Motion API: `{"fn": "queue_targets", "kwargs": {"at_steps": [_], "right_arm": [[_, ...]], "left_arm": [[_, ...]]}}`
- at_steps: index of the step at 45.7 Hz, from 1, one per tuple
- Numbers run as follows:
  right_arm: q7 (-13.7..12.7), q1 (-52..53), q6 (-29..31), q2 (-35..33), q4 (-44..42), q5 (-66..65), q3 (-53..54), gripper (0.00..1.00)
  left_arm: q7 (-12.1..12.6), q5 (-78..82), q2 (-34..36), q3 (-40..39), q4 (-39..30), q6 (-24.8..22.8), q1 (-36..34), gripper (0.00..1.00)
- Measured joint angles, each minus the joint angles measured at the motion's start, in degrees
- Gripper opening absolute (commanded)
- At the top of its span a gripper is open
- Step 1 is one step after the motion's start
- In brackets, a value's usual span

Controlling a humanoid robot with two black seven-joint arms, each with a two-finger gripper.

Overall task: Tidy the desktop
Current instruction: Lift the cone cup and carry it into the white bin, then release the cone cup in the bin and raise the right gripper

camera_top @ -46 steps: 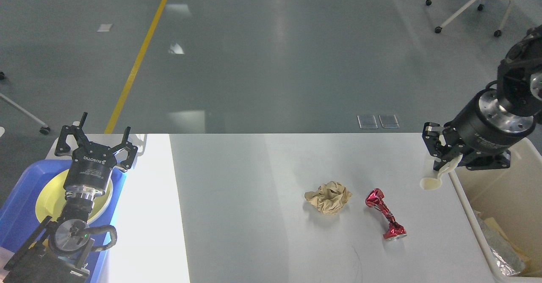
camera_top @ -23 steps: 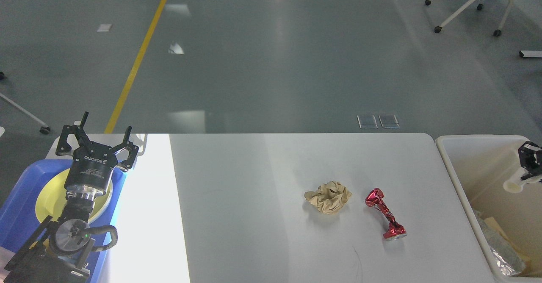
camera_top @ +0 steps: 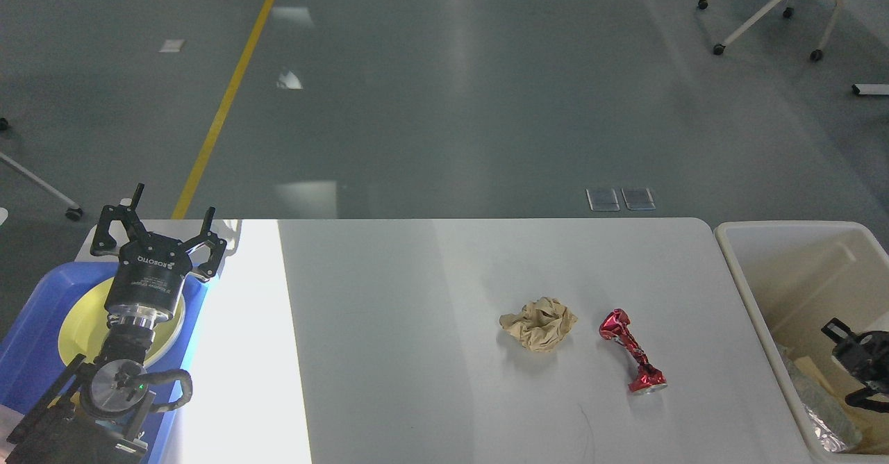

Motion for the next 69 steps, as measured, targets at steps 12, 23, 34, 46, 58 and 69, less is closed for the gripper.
{"fn": "queue_targets", "kwargs": {"at_steps": [12,23,34,46,58,69], "right_arm": [[0.0,-4.4,-5.5,2.8,-0.2,-0.1,-0.4,0.0],[0.0,-5.8,-5.9,3.3,-0.3,0.0,-0.1,0.93],[-0.1,-5.9,-10.4,3.1,-0.2,0.1,0.1,1.0],[-0.1,-5.9,-10.7,3.0,0.1,0.0,0.2,1.0],[0.0,-5.2,-9.8,2.8,0.9,-0.3,0.0,1.0],[0.0,3.5,0.6,-2.0,7.9,-8.6,-0.4,1.0]], "left_arm": [[0.0,0.0,0.0,0.0,0.0,0.0,0.0,0.97],[0.0,0.0,0.0,0.0,0.0,0.0,0.0,0.97],[0.0,0.0,0.0,0.0,0.0,0.0,0.0,0.97],[0.0,0.0,0.0,0.0,0.0,0.0,0.0,0.97],[0.0,0.0,0.0,0.0,0.0,0.0,0.0,0.97],[0.0,0.0,0.0,0.1,0.0,0.0,0.0,0.97]]}}
